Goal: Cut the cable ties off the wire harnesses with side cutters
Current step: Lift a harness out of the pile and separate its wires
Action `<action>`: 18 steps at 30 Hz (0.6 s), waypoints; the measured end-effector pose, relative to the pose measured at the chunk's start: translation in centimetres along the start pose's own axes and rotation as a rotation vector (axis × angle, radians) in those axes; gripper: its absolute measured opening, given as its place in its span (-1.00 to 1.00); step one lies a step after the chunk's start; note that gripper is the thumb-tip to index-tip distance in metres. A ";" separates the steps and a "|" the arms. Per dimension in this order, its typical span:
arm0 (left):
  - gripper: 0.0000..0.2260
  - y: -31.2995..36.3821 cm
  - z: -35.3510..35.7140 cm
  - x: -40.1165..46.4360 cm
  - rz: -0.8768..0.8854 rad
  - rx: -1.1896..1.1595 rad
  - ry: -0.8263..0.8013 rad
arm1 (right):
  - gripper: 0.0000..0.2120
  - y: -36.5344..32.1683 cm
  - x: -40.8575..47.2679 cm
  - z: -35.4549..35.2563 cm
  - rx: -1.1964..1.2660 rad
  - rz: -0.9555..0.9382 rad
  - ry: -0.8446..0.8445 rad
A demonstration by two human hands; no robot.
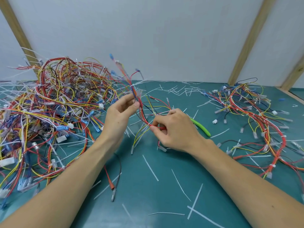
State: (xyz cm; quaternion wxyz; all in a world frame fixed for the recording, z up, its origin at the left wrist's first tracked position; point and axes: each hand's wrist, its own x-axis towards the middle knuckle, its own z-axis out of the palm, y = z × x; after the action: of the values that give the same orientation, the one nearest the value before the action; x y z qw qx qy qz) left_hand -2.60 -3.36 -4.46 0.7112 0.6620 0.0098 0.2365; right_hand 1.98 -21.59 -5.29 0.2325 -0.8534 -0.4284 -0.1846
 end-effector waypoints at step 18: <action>-0.88 -0.4 1.4 -1.6 -0.033 0.148 -0.176 | -0.82 -0.4 0.2 -0.6 0.098 0.093 0.229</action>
State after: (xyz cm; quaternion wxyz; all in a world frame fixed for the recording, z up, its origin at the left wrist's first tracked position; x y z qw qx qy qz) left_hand -3.45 -5.20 -5.16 0.6623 0.7306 -0.0242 0.1644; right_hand 1.69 -21.56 -4.61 0.3298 -0.8334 -0.3673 -0.2486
